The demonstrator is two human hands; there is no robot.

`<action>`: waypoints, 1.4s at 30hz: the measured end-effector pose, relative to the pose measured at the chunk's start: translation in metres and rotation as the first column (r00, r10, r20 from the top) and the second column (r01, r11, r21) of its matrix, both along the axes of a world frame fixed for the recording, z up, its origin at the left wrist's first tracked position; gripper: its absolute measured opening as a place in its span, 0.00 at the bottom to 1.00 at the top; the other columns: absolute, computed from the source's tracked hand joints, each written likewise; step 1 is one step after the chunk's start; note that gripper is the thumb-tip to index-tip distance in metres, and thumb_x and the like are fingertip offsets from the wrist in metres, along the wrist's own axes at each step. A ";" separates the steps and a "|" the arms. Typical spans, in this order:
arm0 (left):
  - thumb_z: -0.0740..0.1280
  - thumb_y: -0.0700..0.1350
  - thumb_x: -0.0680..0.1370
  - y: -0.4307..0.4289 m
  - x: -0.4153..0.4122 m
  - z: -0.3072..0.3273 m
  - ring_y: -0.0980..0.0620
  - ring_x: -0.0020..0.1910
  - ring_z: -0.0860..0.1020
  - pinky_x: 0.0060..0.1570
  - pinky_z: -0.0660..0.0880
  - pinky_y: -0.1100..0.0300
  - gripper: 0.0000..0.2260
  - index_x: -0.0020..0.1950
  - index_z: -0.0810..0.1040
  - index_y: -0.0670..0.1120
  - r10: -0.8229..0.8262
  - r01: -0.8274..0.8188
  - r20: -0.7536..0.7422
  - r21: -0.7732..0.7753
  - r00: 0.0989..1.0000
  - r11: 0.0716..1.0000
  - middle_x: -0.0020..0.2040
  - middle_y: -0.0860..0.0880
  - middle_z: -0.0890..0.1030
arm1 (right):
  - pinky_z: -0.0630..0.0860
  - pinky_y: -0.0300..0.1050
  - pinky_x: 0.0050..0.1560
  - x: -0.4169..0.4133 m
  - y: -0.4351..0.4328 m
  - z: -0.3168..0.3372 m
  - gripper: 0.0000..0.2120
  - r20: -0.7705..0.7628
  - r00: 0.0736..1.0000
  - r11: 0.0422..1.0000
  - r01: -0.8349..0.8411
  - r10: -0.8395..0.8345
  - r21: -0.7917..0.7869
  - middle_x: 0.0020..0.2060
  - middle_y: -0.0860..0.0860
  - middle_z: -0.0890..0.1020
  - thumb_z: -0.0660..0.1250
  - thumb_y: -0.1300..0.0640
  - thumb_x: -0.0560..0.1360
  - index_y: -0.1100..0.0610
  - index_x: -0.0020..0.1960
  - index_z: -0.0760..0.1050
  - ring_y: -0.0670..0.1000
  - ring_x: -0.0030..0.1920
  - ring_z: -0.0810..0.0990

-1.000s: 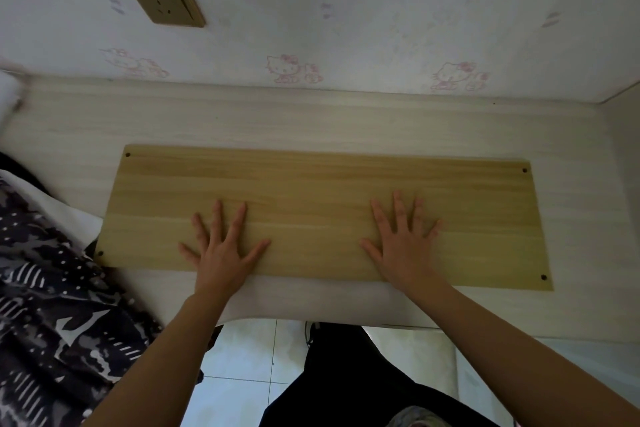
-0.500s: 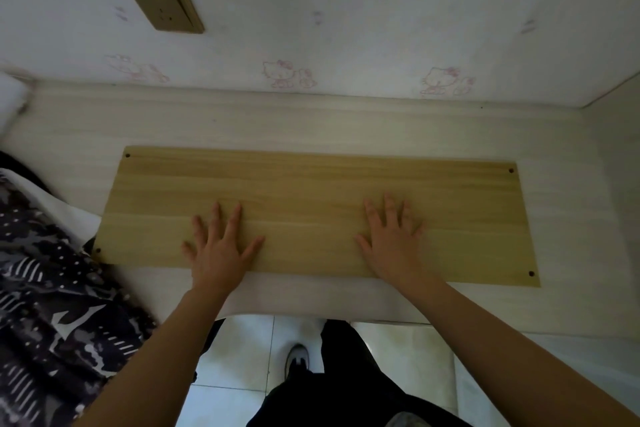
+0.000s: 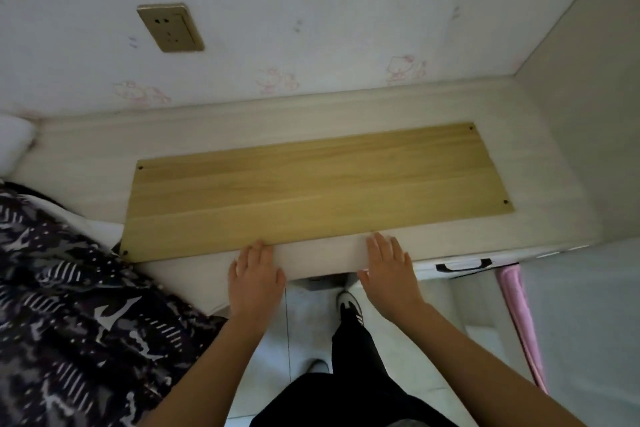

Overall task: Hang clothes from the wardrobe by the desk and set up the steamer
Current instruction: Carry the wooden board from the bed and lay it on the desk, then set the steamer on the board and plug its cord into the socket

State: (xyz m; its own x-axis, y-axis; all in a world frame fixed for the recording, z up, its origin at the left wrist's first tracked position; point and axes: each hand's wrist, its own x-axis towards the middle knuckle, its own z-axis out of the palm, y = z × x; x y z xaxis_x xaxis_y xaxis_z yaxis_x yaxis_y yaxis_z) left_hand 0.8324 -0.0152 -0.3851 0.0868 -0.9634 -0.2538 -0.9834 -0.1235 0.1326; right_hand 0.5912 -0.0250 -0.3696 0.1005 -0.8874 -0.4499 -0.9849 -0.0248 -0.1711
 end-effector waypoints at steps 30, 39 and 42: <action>0.69 0.44 0.74 0.237 -0.200 0.032 0.49 0.51 0.79 0.47 0.77 0.56 0.15 0.61 0.78 0.45 -0.898 0.869 -0.176 -0.235 0.402 0.435 0.49 0.51 0.83 | 0.62 0.48 0.71 -0.080 0.413 0.040 0.24 0.045 0.631 0.618 0.770 -0.774 -0.161 0.67 0.53 0.72 0.54 0.47 0.81 0.57 0.73 0.60 0.55 0.69 0.67; 0.67 0.46 0.76 0.410 -0.293 0.035 0.48 0.52 0.79 0.42 0.78 0.54 0.15 0.61 0.78 0.44 -0.963 0.943 -0.218 -0.257 0.155 0.210 0.48 0.51 0.83 | 0.64 0.52 0.70 -0.127 0.599 0.033 0.26 0.045 0.399 0.384 0.903 -0.916 -0.191 0.65 0.55 0.74 0.59 0.47 0.79 0.60 0.72 0.63 0.57 0.69 0.68; 0.69 0.46 0.75 0.470 -0.322 0.033 0.50 0.52 0.79 0.46 0.77 0.55 0.15 0.61 0.78 0.44 -0.970 0.959 -0.234 -0.254 0.067 0.128 0.48 0.51 0.83 | 0.72 0.55 0.64 -0.141 0.663 0.025 0.27 0.044 0.312 0.297 0.933 -0.949 -0.205 0.58 0.57 0.79 0.67 0.49 0.74 0.63 0.68 0.70 0.59 0.63 0.75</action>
